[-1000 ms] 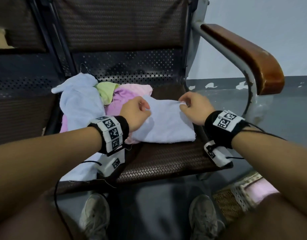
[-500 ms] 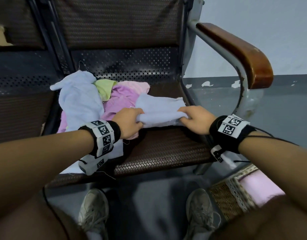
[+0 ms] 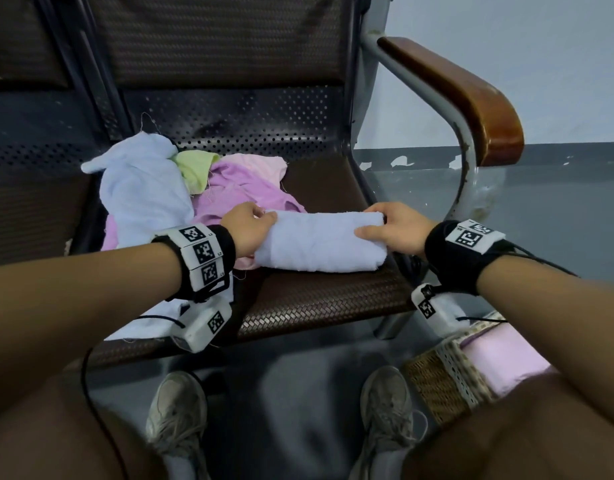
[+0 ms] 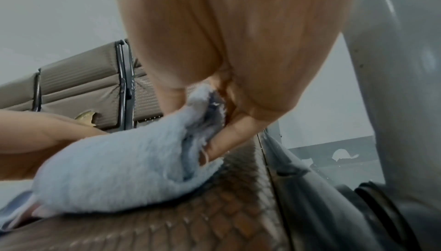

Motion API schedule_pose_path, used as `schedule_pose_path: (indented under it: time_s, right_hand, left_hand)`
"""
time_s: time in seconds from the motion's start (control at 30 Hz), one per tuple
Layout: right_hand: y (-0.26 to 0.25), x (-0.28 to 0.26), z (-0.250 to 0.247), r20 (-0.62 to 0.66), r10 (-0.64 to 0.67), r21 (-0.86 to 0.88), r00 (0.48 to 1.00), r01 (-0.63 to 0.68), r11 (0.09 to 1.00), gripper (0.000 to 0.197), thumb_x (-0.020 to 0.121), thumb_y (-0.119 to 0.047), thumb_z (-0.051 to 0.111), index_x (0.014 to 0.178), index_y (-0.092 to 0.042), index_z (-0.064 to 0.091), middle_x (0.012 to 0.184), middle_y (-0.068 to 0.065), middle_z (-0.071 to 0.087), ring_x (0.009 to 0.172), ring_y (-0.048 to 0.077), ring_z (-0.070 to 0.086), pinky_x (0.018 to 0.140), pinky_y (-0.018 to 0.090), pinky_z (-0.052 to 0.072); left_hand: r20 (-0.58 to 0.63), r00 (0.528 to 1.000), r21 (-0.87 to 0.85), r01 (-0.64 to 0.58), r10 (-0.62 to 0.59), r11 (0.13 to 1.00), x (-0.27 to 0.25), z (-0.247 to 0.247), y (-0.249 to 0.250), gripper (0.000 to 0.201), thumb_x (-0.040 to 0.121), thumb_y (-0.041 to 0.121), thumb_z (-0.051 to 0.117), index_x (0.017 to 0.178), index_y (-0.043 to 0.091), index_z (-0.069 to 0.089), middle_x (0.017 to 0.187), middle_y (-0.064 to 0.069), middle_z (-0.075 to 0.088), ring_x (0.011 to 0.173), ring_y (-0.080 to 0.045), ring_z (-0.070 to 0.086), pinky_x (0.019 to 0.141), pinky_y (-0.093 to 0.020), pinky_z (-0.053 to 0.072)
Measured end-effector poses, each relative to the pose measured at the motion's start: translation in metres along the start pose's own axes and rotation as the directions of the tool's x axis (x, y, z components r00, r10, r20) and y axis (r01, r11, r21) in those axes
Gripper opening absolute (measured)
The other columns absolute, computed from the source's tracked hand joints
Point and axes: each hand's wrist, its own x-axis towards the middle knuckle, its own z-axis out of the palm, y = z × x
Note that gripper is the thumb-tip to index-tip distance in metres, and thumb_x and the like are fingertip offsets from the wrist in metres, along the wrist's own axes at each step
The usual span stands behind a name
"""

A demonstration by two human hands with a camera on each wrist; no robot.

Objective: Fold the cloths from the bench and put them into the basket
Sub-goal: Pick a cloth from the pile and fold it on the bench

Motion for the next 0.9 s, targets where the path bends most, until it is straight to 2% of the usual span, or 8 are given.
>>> schedule_pose_path:
  time_s: [0.1,0.17,0.33,0.5,0.57,0.63,0.77,0.9]
  right_hand:
    - [0.002,0.007,0.002,-0.039,-0.022,-0.197,0.999,0.014,0.980,0.020,0.092,-0.031,0.067,0.106,-0.019,0.061,0.099,-0.001,0.066,0.097,0.019,0.063,0.085,0.032,0.049]
    - [0.001,0.010,0.005,-0.029,-0.023,-0.260,0.999,0.015,0.965,0.018,0.093,-0.035,0.064,0.104,-0.023,0.058,0.103,0.000,0.065,0.100,0.021,0.061,0.089,0.034,0.048]
    - [-0.002,0.009,0.006,-0.039,-0.013,-0.308,0.999,0.000,0.951,0.023,0.093,-0.038,0.062,0.108,-0.021,0.060,0.107,0.002,0.065,0.102,0.023,0.060,0.091,0.036,0.049]
    - [-0.012,-0.002,0.001,0.001,0.033,-0.342,0.999,-0.030,0.939,0.014,0.091,-0.030,0.062,0.103,-0.022,0.062,0.103,0.003,0.068,0.101,0.024,0.064,0.086,0.034,0.051]
    - [-0.021,-0.008,-0.002,0.019,0.066,-0.395,0.998,-0.053,0.917,0.023,0.088,-0.024,0.062,0.110,-0.019,0.064,0.111,0.006,0.069,0.102,0.024,0.064,0.088,0.035,0.052]
    - [-0.033,-0.015,-0.004,-0.001,0.020,-0.433,1.000,-0.018,0.901,0.041,0.087,-0.023,0.062,0.128,-0.018,0.057,0.127,0.007,0.065,0.112,0.023,0.061,0.094,0.033,0.049]
    - [-0.069,-0.033,0.003,-0.085,-0.225,0.029,0.971,0.228,0.973,0.069,0.085,-0.025,0.071,0.146,-0.022,0.040,0.135,-0.002,0.057,0.122,0.012,0.056,0.103,0.031,0.047]
    - [-0.098,-0.051,0.006,-0.084,-0.211,0.285,0.974,0.227,0.931,0.051,0.084,-0.025,0.076,0.131,-0.013,0.059,0.121,0.003,0.071,0.113,0.018,0.067,0.101,0.040,0.052]
  left_hand:
    - [0.077,0.978,-0.089,0.199,-0.192,0.976,0.000,0.004,0.007,0.050,0.099,0.050,0.046,0.109,0.005,0.065,0.094,-0.013,0.067,0.077,-0.028,0.062,0.056,-0.025,0.051]
    - [0.214,0.903,-0.231,0.418,-0.374,0.878,-0.004,0.005,0.011,0.050,0.095,0.057,0.052,0.104,0.007,0.058,0.073,-0.011,0.056,0.054,-0.022,0.051,0.036,-0.017,0.042]
    - [0.385,0.836,-0.083,0.452,-0.390,0.888,0.001,0.006,0.002,0.054,0.090,0.067,0.050,0.096,0.013,0.056,0.069,-0.009,0.058,0.051,-0.019,0.052,0.055,-0.022,0.045]
    - [0.297,0.932,-0.347,0.308,-0.207,0.886,0.000,0.006,0.015,0.048,0.086,0.034,0.070,0.121,0.005,0.054,0.106,-0.018,0.069,0.081,-0.029,0.072,0.071,-0.038,0.061]
    - [0.184,0.979,-0.442,0.165,-0.091,0.882,-0.005,0.003,0.026,0.045,0.082,0.027,0.073,0.117,0.003,0.058,0.118,-0.018,0.064,0.097,-0.031,0.069,0.076,-0.044,0.062]
    - [0.079,0.996,-0.463,0.002,0.039,0.887,-0.013,-0.005,0.039,0.038,0.079,0.027,0.076,0.108,0.007,0.062,0.111,-0.015,0.067,0.099,-0.031,0.067,0.079,-0.044,0.061]
    - [0.029,0.951,-0.555,-0.240,0.307,0.796,-0.033,-0.023,0.056,0.030,0.079,0.025,0.082,0.099,0.006,0.069,0.103,-0.017,0.072,0.099,-0.034,0.069,0.086,-0.046,0.058]
    - [0.057,0.899,-0.645,-0.298,0.434,0.703,-0.045,-0.036,0.069,0.023,0.080,0.020,0.081,0.100,0.012,0.073,0.102,-0.010,0.075,0.095,-0.024,0.072,0.085,-0.038,0.059]
